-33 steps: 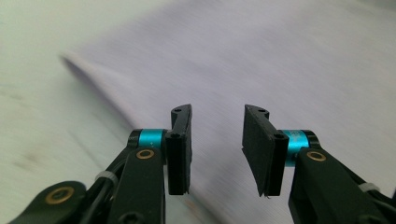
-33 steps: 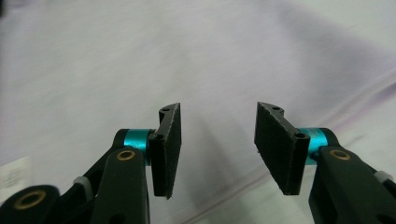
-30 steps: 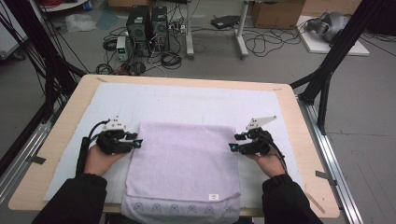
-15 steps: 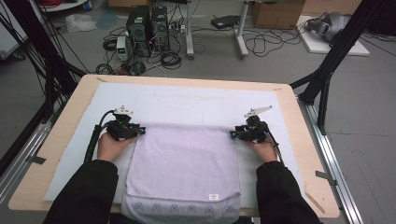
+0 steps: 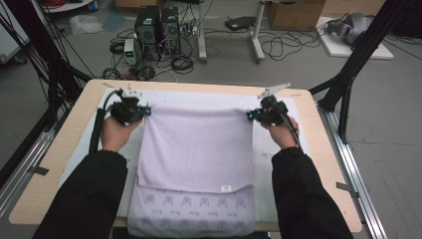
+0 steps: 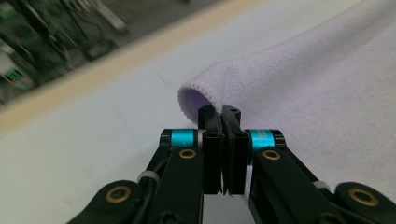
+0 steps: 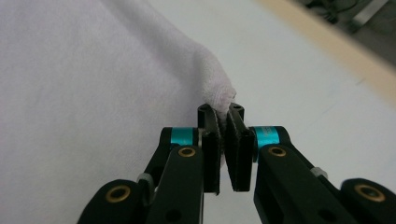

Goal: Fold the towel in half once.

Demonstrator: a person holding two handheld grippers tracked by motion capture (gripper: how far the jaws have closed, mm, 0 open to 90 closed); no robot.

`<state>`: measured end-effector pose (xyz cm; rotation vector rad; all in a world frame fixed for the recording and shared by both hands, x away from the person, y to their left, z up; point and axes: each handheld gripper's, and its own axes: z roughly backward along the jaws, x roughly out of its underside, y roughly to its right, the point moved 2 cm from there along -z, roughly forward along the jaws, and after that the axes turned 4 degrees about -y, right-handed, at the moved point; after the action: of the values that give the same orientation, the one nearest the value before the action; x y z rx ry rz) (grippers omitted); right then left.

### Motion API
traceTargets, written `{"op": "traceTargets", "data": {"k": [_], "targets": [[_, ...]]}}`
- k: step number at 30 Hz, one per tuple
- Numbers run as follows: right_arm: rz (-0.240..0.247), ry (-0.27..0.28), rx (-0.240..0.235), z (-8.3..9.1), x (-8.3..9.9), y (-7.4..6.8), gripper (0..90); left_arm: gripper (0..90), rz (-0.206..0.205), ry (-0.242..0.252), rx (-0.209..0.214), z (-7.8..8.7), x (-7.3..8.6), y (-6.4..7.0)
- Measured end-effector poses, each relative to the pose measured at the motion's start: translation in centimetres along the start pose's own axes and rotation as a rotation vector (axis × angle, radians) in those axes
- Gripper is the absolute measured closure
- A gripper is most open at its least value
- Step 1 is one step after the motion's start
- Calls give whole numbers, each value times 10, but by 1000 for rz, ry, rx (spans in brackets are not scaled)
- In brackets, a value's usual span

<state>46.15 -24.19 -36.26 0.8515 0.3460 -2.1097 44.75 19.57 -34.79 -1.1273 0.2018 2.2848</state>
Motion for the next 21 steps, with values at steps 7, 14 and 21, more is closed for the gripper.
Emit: {"op": "traceTargets", "data": {"k": [7,14,21], "targets": [[-80,112,111,45,-51,30,510,629,50,67,-51,24,-40,-23],[-97,38,14,11,1,11,451,578,79,-19,47,3,33,-20],[-111,14,-111,-9,47,-23,472,571,45,-16,140,5,78,6]]}}
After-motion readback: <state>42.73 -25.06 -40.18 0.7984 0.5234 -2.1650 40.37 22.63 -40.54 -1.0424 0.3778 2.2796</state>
